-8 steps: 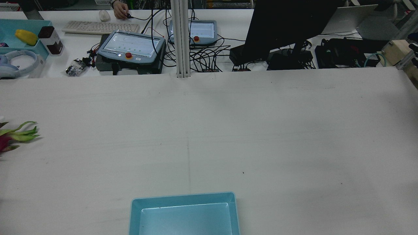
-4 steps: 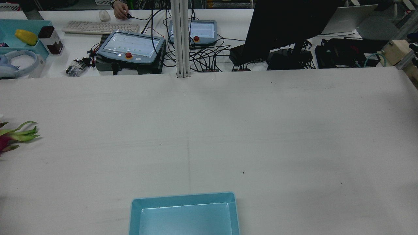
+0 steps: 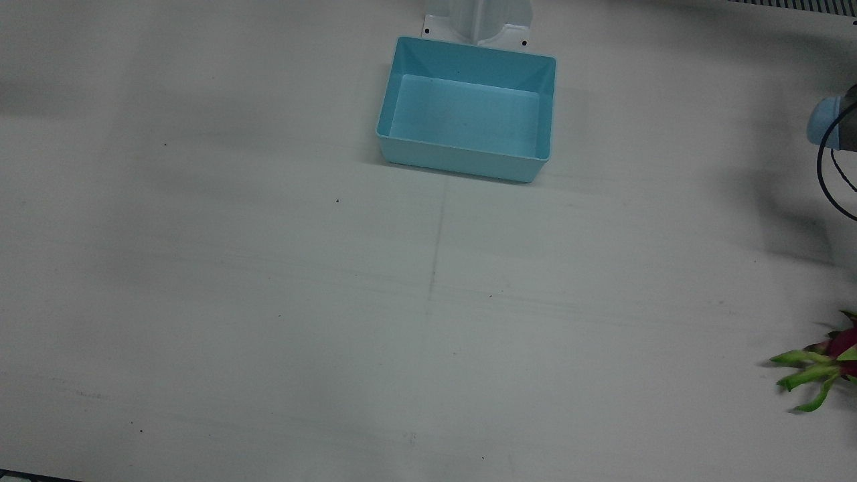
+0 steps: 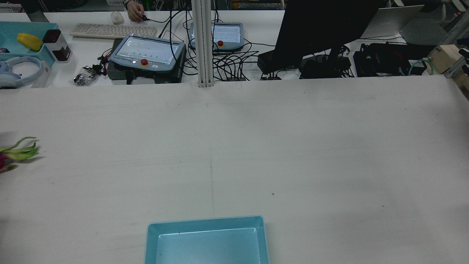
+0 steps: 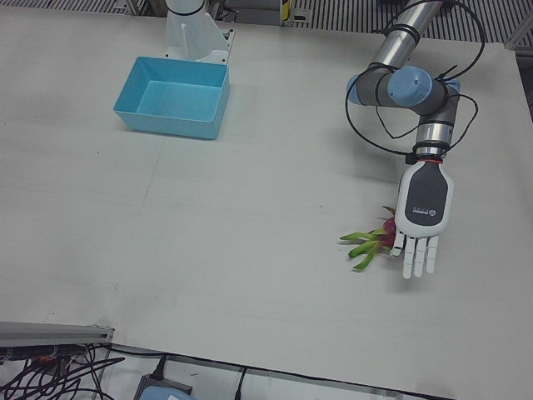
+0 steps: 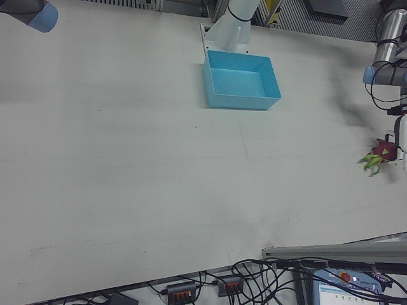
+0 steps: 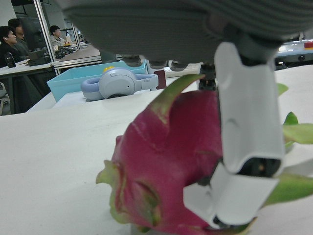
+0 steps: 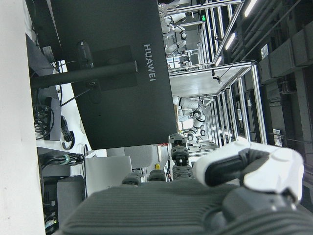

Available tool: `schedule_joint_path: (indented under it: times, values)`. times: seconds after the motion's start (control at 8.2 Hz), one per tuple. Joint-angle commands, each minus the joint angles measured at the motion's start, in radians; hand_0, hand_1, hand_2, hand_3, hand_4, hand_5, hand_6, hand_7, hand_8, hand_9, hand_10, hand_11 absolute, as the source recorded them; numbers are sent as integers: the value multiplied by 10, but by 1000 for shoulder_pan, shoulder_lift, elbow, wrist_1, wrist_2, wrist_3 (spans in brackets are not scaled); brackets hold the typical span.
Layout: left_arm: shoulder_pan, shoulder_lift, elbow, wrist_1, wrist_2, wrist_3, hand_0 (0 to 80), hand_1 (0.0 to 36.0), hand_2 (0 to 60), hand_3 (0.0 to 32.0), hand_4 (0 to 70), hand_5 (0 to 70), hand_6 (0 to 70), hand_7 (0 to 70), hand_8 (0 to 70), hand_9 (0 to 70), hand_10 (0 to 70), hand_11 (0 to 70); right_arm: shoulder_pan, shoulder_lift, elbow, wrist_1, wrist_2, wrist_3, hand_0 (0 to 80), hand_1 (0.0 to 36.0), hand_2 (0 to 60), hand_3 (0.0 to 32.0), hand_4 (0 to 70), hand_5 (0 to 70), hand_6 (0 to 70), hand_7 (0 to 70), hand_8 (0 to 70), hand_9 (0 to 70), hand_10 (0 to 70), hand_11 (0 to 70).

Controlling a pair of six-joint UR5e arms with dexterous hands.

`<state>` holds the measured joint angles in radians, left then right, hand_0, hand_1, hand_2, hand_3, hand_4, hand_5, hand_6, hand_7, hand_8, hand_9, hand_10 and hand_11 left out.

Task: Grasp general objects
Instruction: 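Close the left hand fingers around the dragon fruit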

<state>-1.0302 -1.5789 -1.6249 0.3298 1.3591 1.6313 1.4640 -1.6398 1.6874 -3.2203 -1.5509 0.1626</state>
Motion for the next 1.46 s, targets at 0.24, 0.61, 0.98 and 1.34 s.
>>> schedule_joint_path:
  times: [0.24,0.61,0.98,1.34]
  values:
    - [-4,0,-4,-20,-6,2,498,360,600,0,99,700,0,25,0,0,0,0,1,0,0,1,0,0,0,0,0,0,0,0,0,0,0,0,0,0]
    - [-4,7,-3,-50,-6,2,718,360,600,0,150,700,13,39,0,0,0,0,-1,0,0,1,0,0,0,0,0,0,0,0,0,0,0,0,0,0]
    - [-2,7,0,-64,-6,2,800,360,600,0,236,700,67,120,21,10,0,2,1,0,0,-1,0,0,0,0,0,0,0,0,0,0,0,0,0,0]
    - [-4,10,2,-63,-5,2,795,360,600,0,253,700,361,633,341,452,190,318,1,0,0,-1,0,0,0,0,0,0,0,0,0,0,0,0,0,0]
